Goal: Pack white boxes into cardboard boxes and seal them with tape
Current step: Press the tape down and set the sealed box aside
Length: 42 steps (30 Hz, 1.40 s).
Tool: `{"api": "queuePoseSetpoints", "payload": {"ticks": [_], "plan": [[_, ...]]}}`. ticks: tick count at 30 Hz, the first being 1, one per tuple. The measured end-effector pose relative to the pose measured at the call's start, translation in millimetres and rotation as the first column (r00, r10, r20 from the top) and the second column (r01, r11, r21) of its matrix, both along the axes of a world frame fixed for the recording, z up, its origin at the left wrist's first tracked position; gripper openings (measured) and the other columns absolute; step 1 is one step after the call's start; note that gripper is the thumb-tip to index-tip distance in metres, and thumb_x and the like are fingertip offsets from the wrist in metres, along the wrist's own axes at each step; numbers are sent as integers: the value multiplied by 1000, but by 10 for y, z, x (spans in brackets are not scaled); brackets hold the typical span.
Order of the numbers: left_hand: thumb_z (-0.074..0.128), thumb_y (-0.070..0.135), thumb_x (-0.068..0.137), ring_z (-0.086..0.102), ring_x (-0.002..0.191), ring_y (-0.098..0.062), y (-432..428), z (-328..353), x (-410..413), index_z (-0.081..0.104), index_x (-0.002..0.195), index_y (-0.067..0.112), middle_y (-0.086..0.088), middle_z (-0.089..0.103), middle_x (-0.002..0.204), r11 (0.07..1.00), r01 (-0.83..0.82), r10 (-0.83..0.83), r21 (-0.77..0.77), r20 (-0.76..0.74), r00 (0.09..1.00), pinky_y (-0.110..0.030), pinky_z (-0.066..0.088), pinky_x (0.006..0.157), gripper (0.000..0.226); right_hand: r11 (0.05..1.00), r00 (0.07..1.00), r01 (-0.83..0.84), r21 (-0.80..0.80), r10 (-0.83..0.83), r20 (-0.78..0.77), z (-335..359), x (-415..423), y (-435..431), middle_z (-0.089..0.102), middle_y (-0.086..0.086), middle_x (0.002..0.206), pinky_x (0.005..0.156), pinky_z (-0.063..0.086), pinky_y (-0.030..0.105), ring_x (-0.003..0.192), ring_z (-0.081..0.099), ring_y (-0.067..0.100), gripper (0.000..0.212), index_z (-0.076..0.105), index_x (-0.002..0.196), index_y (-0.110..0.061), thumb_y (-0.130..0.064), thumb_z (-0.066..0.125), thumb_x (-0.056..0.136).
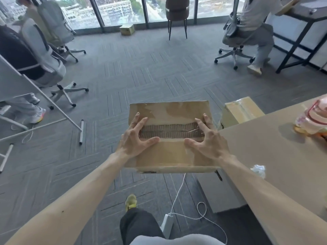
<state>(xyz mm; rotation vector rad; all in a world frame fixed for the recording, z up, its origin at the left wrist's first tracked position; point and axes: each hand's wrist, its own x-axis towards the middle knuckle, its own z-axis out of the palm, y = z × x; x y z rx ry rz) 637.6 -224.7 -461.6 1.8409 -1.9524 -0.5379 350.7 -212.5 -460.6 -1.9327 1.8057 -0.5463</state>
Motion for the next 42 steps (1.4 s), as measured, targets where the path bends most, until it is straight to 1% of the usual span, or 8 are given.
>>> {"api": "queuePoseSetpoints", "payload": {"ticks": [7,10,19,22,26,33,38,42], "plan": [[67,77,70,24,149,-17,-1543,-332,598,29,153,36,18,2,165,995,90,-88,43,-49,995,-62,32,112,101,994,994,99,41,-97,-45,-155,638,-1295,-1,-15,163,98,44,49,139,40,21,91,25,153,-34,-66,66,78],[68,75,70,25,148,-17,-2277,-319,864,29,153,36,19,2,165,982,175,-171,70,-56,984,-59,35,112,100,979,982,183,90,-178,-57,-113,967,-1790,-1,-12,164,99,43,50,140,38,22,89,26,153,-31,-62,67,80],[67,72,73,31,146,-17,-4000,-2,911,29,154,35,20,1,164,919,390,-390,56,-23,921,-50,38,109,97,927,927,376,7,-376,-20,-13,1188,-2965,3,-11,164,94,49,48,140,39,25,89,32,151,-29,-63,68,77],[69,70,74,31,146,-16,-4424,0,673,29,154,35,20,1,164,889,454,-454,64,-19,891,-49,39,109,95,893,892,450,20,-449,-49,-33,1024,-3225,4,-11,163,88,52,46,137,43,27,88,32,151,-30,-65,66,78],[69,69,75,32,145,-16,-4956,-45,177,30,153,36,19,2,164,832,550,-551,68,-3,835,-46,40,108,93,844,841,537,13,-534,-89,-145,691,-3498,3,-11,163,66,51,33,131,51,27,89,32,151,-31,-69,63,77],[69,68,76,30,146,-15,-5753,-190,-1081,28,153,39,20,2,164,718,689,-693,96,22,720,-46,38,109,93,736,736,677,27,-675,-52,-448,-257,-3924,1,-12,163,68,51,32,134,47,26,91,30,151,-32,-71,61,76],[72,67,74,30,146,-14,-6111,-324,-1933,29,153,38,21,2,164,628,767,-775,132,17,631,-45,38,109,94,644,647,762,76,-762,-29,-577,-840,-4016,0,-11,164,79,54,42,134,47,28,91,29,152,-32,-69,64,76],[73,66,74,36,143,-16,-6256,-485,-2556,31,153,36,19,4,164,532,833,-842,151,-6,539,-44,40,108,94,568,570,816,110,-821,11,-754,-1256,-3992,-3,-13,163,92,50,46,142,36,23,92,27,152,-35,-70,64,75]]}}
